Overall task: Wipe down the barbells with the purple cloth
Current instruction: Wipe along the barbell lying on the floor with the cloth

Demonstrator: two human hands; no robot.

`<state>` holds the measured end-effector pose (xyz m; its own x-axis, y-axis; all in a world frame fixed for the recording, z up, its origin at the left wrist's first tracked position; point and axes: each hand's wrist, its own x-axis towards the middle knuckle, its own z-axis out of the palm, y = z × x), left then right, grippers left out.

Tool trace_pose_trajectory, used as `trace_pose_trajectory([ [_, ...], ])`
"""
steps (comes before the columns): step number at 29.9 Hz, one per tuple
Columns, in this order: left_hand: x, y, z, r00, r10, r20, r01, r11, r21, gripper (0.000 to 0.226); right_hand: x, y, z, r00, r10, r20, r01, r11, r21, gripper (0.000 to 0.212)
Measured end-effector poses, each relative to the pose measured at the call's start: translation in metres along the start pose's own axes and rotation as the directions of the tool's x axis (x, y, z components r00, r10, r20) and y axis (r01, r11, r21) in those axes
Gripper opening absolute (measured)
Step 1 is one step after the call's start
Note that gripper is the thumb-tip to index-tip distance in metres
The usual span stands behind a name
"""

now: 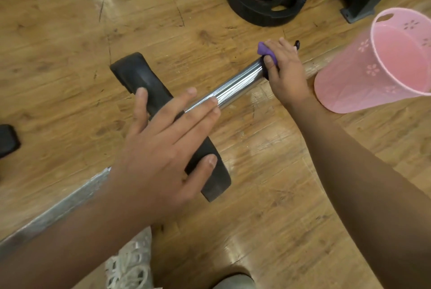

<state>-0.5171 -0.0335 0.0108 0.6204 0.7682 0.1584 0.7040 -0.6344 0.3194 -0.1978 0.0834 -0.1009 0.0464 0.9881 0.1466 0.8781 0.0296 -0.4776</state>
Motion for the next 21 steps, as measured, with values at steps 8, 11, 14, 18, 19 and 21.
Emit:
trace_pose_trajectory([
  [8, 0.017, -0.036, -0.009, 0.992, -0.104, -0.07, 0.095, 0.989, -0.114, 0.055, 0.016, -0.015, 0.032, 0.99, -0.088, -0.11, 0.091, 0.996, 0.024, 0.041],
  [11, 0.019, -0.045, -0.008, 0.981, -0.164, -0.108, 0.15, 0.98, -0.131, 0.052, 0.025, -0.026, 0.034, 0.99, -0.081, -0.112, 0.084, 0.996, 0.023, 0.041],
  [14, 0.021, -0.051, -0.008, 0.963, -0.232, -0.138, 0.207, 0.962, -0.177, 0.051, 0.022, -0.041, 0.036, 0.986, -0.132, -0.1, 0.126, 0.99, -0.067, 0.041],
  [18, 0.027, -0.058, -0.008, 0.944, -0.289, -0.161, 0.261, 0.949, -0.175, 0.052, 0.019, -0.051, 0.039, 0.958, -0.26, -0.121, 0.227, 0.945, -0.234, 0.039],
  [19, 0.029, -0.06, -0.009, 0.94, -0.301, -0.163, 0.271, 0.946, -0.18, 0.053, 0.021, -0.053, 0.039, 0.942, -0.303, -0.146, 0.26, 0.932, -0.254, 0.037],
  [21, 0.032, -0.063, -0.009, 0.936, -0.315, -0.157, 0.288, 0.942, -0.174, 0.054, 0.029, -0.055, 0.04, 0.893, -0.399, -0.206, 0.335, 0.897, -0.288, 0.032],
])
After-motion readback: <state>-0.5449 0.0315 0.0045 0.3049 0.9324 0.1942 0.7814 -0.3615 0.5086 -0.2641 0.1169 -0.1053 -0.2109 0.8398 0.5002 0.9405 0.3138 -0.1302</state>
